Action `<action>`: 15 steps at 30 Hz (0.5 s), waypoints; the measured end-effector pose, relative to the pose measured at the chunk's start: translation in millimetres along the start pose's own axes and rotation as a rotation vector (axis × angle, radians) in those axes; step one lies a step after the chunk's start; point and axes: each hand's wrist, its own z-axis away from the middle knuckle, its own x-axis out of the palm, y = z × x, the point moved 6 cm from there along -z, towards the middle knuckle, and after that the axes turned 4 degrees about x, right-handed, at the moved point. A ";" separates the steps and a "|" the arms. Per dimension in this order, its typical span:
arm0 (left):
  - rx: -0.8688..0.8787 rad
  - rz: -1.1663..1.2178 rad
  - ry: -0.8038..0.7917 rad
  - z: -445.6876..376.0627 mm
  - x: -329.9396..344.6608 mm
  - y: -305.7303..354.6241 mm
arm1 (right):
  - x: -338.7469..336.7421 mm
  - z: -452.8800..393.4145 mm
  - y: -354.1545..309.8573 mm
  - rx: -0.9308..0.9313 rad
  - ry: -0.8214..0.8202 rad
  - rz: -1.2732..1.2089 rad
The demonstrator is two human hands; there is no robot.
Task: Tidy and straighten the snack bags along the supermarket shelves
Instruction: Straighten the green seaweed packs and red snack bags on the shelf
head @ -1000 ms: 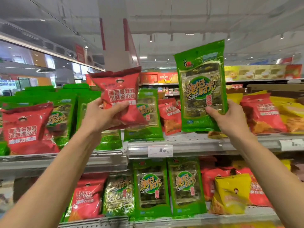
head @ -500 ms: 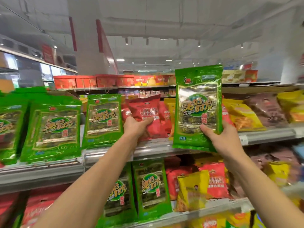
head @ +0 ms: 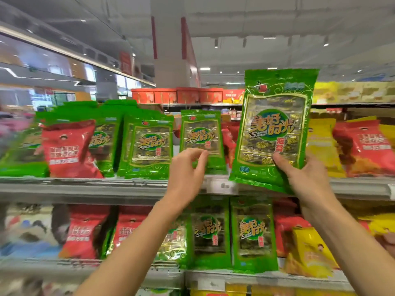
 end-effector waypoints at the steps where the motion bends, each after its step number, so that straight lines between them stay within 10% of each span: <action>1: 0.034 -0.072 0.042 12.0 -21.2 -11.9 | 20.2 6.8 -1.5 -0.004 -0.018 -0.010; 5: 0.100 -0.414 0.123 50.5 -103.1 -70.3 | 105.6 31.0 -10.4 -0.058 -0.076 0.036; 15: 0.164 -0.807 -0.279 71.6 -169.8 -163.2 | 300.9 30.4 6.8 0.131 -0.175 0.160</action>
